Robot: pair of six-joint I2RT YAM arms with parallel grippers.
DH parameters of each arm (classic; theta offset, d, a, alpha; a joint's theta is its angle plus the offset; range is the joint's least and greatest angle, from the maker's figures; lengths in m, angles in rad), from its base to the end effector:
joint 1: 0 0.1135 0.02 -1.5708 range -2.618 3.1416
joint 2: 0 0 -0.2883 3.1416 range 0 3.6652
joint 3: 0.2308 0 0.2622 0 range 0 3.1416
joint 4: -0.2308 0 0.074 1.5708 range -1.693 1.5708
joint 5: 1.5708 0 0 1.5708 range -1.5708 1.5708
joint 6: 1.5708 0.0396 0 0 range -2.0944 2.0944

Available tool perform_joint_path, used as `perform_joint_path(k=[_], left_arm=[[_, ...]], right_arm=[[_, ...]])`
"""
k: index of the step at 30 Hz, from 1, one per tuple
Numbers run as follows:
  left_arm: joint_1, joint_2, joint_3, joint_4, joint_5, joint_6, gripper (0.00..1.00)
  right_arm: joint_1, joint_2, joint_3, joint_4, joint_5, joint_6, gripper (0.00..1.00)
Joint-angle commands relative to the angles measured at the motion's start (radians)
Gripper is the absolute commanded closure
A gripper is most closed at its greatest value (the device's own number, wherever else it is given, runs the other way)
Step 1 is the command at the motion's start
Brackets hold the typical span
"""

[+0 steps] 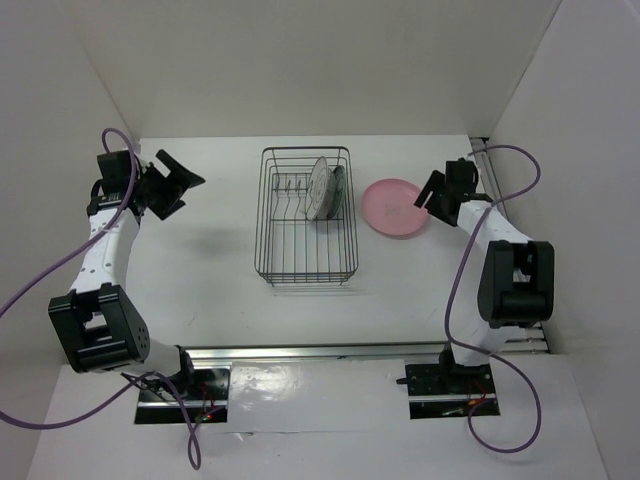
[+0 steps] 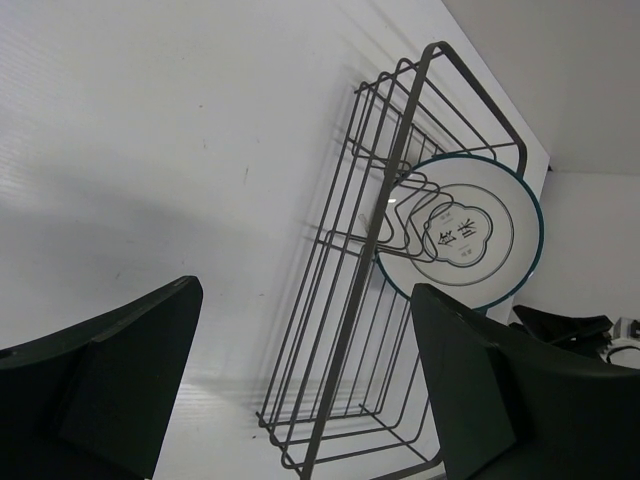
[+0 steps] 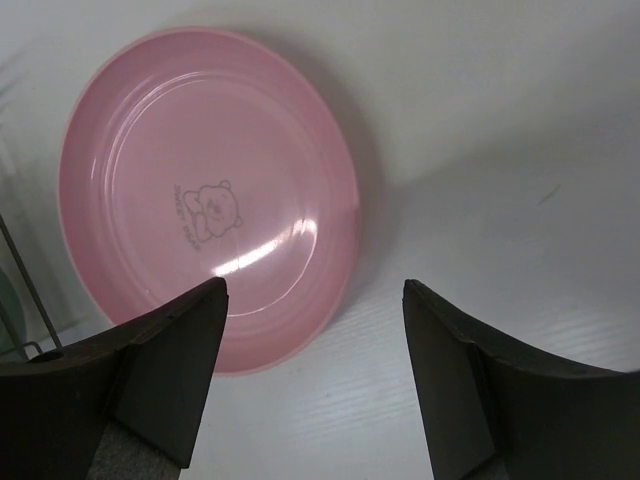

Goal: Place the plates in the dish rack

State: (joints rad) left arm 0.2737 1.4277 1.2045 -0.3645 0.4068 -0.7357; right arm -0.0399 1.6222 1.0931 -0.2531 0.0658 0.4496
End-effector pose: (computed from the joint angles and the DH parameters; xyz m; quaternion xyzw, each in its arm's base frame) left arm 0.3248 0.0749 0.3397 -0.3340 0.8019 -0.2792 0.4092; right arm 0.3656 -0.0172 0.2444 0.2359 0.8922 0.0484 0.3821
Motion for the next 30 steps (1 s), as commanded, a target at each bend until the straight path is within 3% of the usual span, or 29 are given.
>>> perform_joint_path(k=[1, 5, 9, 14, 20, 23, 24, 25, 30], left_arm=[[0.005, -0.004, 0.018, 0.029, 0.036, 0.016, 0.0], [0.005, -0.013, 0.0, 0.048, 0.046, 0.007, 0.0], [0.005, -0.013, 0.0, 0.048, 0.055, 0.007, 0.0], [0.005, -0.013, 0.0, 0.058, 0.075, -0.002, 0.0], [0.005, -0.023, 0.0, 0.058, 0.075, -0.002, 0.0], [0.005, -0.023, 0.0, 0.058, 0.075, -0.002, 0.0], [0.005, -0.023, 0.0, 0.058, 0.075, -0.002, 0.0], [0.005, -0.023, 0.0, 0.058, 0.075, -0.002, 0.0], [0.005, -0.023, 0.0, 0.058, 0.075, -0.002, 0.0]], right_arm=[[0.005, 0.068, 0.019, 0.083, -0.064, 0.009, 0.24], [0.005, 0.113, 0.019, 0.104, -0.052, 0.018, 0.25], [0.005, 0.136, 0.01, 0.114, -0.032, 0.018, 0.37], [0.005, 0.172, 0.019, 0.114, -0.032, 0.018, 0.42], [0.005, 0.212, 0.019, 0.114, 0.003, 0.018, 0.43], [0.005, 0.212, 0.019, 0.114, 0.003, 0.018, 0.59], [0.005, 0.212, 0.019, 0.114, 0.003, 0.018, 0.79], [0.005, 0.212, 0.019, 0.114, 0.012, 0.018, 0.89], [0.023, 0.212, 0.054, 0.072, 0.037, 0.018, 0.95]])
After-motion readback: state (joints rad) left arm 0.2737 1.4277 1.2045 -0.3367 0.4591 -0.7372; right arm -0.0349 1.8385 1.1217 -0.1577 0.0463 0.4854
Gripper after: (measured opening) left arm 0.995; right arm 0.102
